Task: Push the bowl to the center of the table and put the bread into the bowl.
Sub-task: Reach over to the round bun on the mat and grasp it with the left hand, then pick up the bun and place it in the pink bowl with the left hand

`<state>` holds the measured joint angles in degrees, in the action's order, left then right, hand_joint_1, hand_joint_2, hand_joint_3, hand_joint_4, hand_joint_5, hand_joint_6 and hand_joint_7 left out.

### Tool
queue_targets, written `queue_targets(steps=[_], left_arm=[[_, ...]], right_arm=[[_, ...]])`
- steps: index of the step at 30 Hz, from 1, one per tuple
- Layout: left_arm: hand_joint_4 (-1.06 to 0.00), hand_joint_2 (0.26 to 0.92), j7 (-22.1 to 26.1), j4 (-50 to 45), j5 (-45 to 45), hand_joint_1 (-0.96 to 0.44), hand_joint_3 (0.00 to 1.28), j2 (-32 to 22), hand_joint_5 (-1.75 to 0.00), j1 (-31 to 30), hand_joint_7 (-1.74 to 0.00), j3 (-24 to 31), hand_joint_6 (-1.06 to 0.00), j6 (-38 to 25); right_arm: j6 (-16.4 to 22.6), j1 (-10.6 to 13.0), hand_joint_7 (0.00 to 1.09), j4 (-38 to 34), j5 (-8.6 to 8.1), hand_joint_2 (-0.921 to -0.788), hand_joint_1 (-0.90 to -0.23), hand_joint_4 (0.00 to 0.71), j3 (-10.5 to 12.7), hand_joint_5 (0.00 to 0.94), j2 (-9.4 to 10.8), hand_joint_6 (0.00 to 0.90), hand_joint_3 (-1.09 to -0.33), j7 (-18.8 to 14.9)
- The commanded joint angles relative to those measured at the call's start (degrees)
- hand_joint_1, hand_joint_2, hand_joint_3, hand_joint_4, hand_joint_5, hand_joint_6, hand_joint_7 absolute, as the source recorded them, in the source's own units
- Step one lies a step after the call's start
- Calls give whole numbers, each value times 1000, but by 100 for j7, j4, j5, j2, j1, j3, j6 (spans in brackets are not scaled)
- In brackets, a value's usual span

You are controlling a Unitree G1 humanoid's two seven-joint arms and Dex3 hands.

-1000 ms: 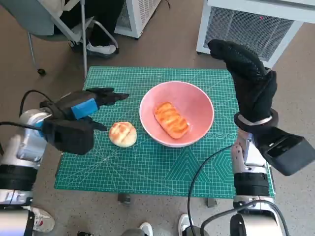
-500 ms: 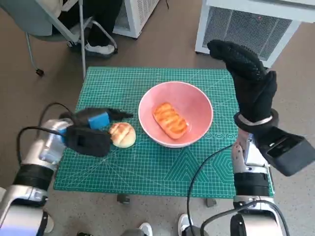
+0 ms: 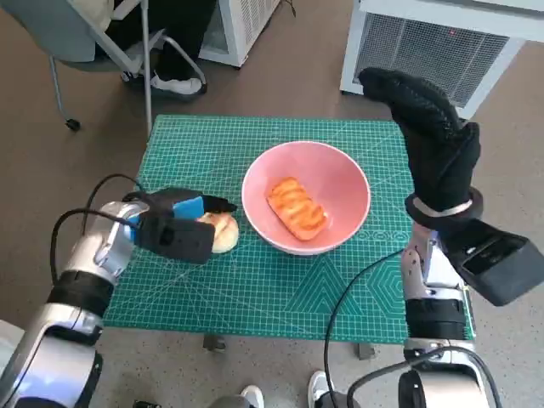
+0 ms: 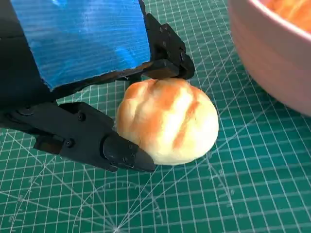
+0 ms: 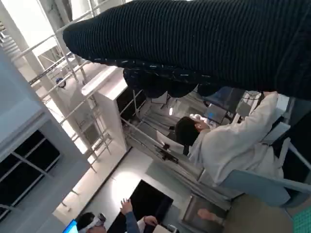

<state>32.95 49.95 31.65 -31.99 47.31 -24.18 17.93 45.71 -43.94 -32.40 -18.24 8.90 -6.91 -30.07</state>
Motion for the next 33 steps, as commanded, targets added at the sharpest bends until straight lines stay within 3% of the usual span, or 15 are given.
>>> queue_targets(steps=[1,2,4,5,10,23,24,27,33], left_arm=[[-771,875,164,214,63,-242,27,108,-247,-63,-644,-169,-598,19],[-746,898,158,236,49,-300,90,97,-421,-52,-977,-167,-591,58],[-685,909,129,270,32,-154,109,67,-784,-32,-1141,-157,-569,133],[-662,913,112,283,26,-99,112,52,-916,-24,-1197,-152,-572,167],[-607,919,11,261,-4,-17,118,-122,-1127,78,-1269,-64,-596,359],[-649,919,131,-1218,-624,0,75,-707,-1271,399,-1065,842,-663,314],[-582,920,96,-1349,-690,0,133,-711,-1361,424,-1113,930,-601,312],[-618,914,-24,-1776,-906,0,103,-648,-1351,504,-1020,1181,-663,317],[-658,918,-309,-2149,-1077,0,73,-325,-1245,664,-1089,1302,-659,454]], right_arm=[[-54,122,603,-17,-9,-921,-566,235,4,3,-32,-1,-842,-10],[-52,124,604,-21,-13,-921,-566,235,7,3,-31,-1,-842,-13],[-49,130,605,-19,-13,-921,-566,235,7,4,-27,-1,-841,-11],[-49,133,605,-16,-12,-921,-563,235,6,4,-25,-1,-842,-9],[-64,149,605,24,-4,-921,-551,234,2,3,-20,-1,-848,13],[-109,157,602,60,-22,-921,-554,233,13,3,-24,-1,-843,7],[-107,152,603,51,-18,-921,-557,233,13,3,-24,-1,-841,7],[-95,132,605,12,-8,-921,-561,234,16,4,-24,-1,-838,4],[-72,85,606,-58,14,-921,-565,235,14,5,-12,-1,-835,14]])
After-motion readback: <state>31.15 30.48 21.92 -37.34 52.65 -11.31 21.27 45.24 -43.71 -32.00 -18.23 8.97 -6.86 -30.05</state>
